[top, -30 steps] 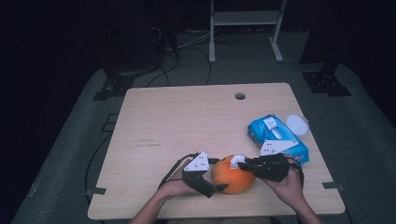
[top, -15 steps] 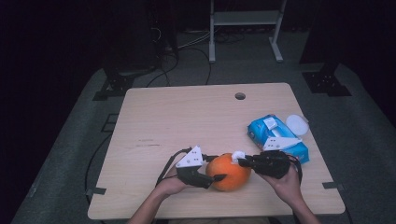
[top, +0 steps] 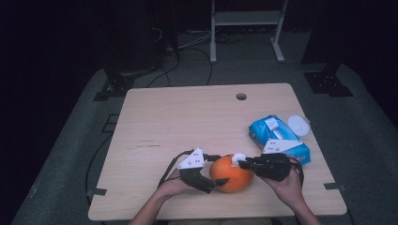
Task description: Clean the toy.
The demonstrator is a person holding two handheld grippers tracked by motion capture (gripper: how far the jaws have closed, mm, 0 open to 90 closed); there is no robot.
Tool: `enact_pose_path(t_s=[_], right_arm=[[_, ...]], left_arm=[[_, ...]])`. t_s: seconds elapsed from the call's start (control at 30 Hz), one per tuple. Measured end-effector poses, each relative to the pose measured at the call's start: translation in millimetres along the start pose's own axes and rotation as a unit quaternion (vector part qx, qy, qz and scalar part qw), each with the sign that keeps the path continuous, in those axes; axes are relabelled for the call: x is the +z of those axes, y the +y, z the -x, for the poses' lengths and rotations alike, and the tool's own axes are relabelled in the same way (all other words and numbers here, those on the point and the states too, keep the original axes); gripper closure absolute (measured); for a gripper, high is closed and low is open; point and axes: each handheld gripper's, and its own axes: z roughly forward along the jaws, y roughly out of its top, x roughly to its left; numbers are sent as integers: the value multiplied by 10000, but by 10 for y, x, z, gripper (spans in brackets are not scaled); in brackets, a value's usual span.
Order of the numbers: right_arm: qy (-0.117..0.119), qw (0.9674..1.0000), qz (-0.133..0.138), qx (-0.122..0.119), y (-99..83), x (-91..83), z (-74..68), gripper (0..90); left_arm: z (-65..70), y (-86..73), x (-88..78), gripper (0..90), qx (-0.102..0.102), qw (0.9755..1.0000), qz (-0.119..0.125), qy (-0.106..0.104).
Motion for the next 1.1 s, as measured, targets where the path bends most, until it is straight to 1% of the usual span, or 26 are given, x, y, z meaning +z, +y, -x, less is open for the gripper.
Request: enact_pose_path(t_s=[0.07, 0.1, 0.13, 0.17, 0.2, 0.23, 0.27, 0.33, 0.37, 0.4, 0.47, 0.53, 0.57, 0.6, 0.63, 0.67, 0.7, 0.73, 0.77, 0.8, 0.83, 0.9, 0.97, 1.0, 1.07, 1.1], right_arm=[[-93, 9999, 42, -52, 26, -13, -43, 811], [-69, 9999, 74, -92, 47, -21, -71, 811], [-48, 9998, 109, -130, 65, -28, -97, 811], [79, 9996, 203, -187, 94, -40, -142, 811], [149, 9993, 247, -253, 120, -43, -187, 811], [120, 9990, 237, -359, 135, -38, -214, 811], [61, 9989, 212, -404, 137, -33, -227, 811], [73, 9992, 270, -270, 115, -38, -200, 811], [85, 9993, 257, -241, 109, -38, -182, 811], [80, 9995, 228, -223, 100, -30, -170, 811], [131, 9997, 145, -165, 67, 19, -152, 810], [170, 9998, 66, -126, 26, 91, -141, 810], [213, 9997, 79, -72, 11, 115, -131, 810], [257, 9996, 105, -14, 2, 129, -118, 809], [272, 9996, 111, 6, 0, 140, -109, 810], [243, 9997, 98, 10, -1, 147, -105, 809], [212, 9997, 79, 13, -5, 155, -96, 809], [163, 9999, 32, 10, -15, 168, -85, 809], [126, 9999, -4, 29, -29, 180, -70, 809], [155, 9998, -5, 83, -42, 185, -55, 809], [177, 9998, 13, 114, -43, 179, -52, 809], [140, 9999, 59, 41, -17, 152, -92, 810], [277, 9994, 202, -23, 30, 119, -159, 810], [295, 9993, 224, -105, 60, 109, -210, 810], [230, 9991, 214, -286, 98, 103, -281, 810], [195, 9992, 193, -302, 96, 104, -285, 810]], left_arm=[[22, 62, -13, 314, -1, 9999, -92, 118], [29, 84, -26, 345, 24, 9998, -118, 144], [42, 109, -39, 357, 73, 9997, -123, 205], [50, 126, -48, 365, 67, 9996, -129, 257], [54, 138, -53, 371, 63, 9995, -115, 286], [56, 153, -64, 375, 75, 9994, -102, 308], [56, 153, -64, 380, 75, 9994, -102, 308], [72, 219, -138, 392, 58, 9992, 34, 394], [87, 242, -158, 393, 109, 9991, 92, 399], [102, 258, -172, 390, 167, 9991, 114, 380], [98, 258, -184, 351, 141, 9996, 107, 243], [66, 227, -177, 270, 143, 9998, 56, 151], [41, 205, -174, 216, 103, 9999, -9, 51], [18, 176, -175, 171, 128, 9999, -99, -11], [-1, 142, -183, 152, 211, 9997, -139, -16], [-23, 111, -196, 135, 196, 9997, -149, -78], [-23, 111, -196, 122, 196, 9997, -149, -78], [-69, 67, -233, 125, 154, 9997, -105, -159], [-86, 47, -246, 142, 161, 9996, -93, -215], [-86, 47, -246, 172, 161, 9996, -93, -215], [-86, 22, -251, 226, 176, 9997, -51, -152], [-68, 25, -203, 278, 78, 10000, -33, 46], [-24, 55, -135, 290, -3, 9997, -49, 248], [0, 78, -108, 287, -5, 9995, -91, 309], [35, 112, -93, 260, 37, 9994, -147, 299], [37, 121, -101, 236, 37, 9996, -166, 246]])
